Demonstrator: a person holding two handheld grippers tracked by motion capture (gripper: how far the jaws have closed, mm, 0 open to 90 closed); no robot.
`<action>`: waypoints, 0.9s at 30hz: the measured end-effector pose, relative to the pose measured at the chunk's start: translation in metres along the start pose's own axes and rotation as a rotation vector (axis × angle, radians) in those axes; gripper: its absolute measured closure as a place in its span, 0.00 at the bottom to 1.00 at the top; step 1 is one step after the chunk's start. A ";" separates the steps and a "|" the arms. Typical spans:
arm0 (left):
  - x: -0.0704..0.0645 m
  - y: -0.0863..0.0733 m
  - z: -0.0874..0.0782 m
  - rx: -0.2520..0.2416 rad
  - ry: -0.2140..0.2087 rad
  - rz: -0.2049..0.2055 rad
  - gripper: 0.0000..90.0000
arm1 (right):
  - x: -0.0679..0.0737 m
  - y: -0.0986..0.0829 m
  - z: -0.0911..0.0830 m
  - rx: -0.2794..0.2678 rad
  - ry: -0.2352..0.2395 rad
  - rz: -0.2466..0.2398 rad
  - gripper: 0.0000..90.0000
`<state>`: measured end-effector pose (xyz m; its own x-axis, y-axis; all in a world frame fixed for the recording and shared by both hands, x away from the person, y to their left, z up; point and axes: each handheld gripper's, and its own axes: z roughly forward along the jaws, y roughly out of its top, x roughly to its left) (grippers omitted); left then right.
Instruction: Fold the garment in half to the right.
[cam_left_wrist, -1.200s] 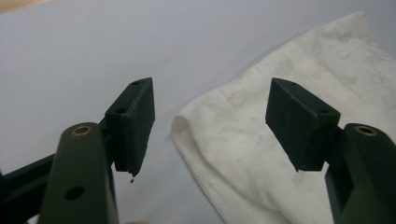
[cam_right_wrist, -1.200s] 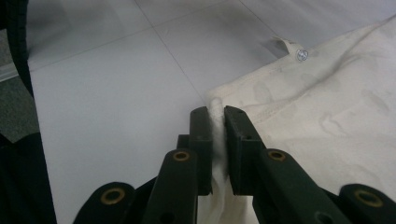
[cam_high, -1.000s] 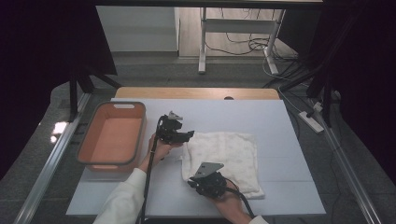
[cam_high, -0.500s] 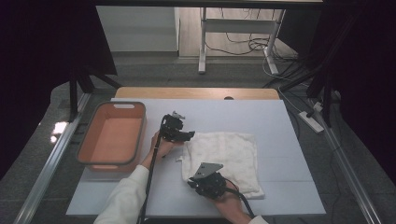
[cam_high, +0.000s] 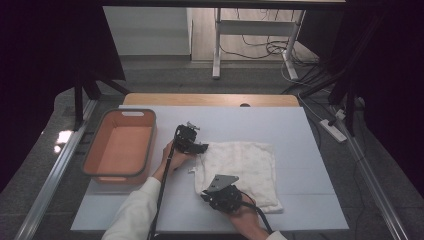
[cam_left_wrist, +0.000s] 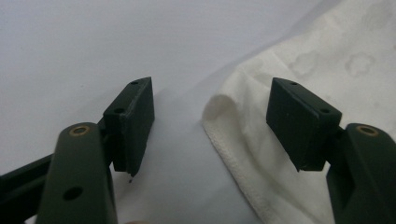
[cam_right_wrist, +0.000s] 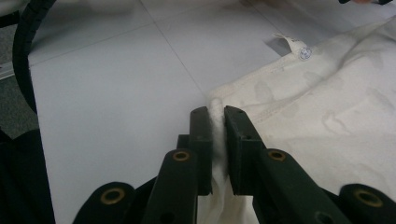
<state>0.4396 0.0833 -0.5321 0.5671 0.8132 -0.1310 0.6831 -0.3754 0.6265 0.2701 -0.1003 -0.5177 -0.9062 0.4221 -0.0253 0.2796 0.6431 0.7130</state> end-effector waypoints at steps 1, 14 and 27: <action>-0.001 -0.001 0.000 -0.005 0.004 0.002 0.40 | 0.000 0.000 0.000 0.002 -0.001 -0.001 0.91; -0.009 -0.003 -0.008 -0.030 -0.101 0.011 0.95 | 0.000 0.000 -0.003 -0.015 -0.007 0.000 0.91; -0.009 0.006 -0.036 -0.131 -0.138 0.001 0.95 | 0.000 0.003 -0.013 -0.082 -0.019 0.008 0.91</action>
<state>0.4224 0.0898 -0.4998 0.6313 0.7411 -0.2287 0.6221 -0.3078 0.7199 0.2667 -0.1069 -0.5069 -0.8975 0.4399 -0.0323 0.2594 0.5856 0.7680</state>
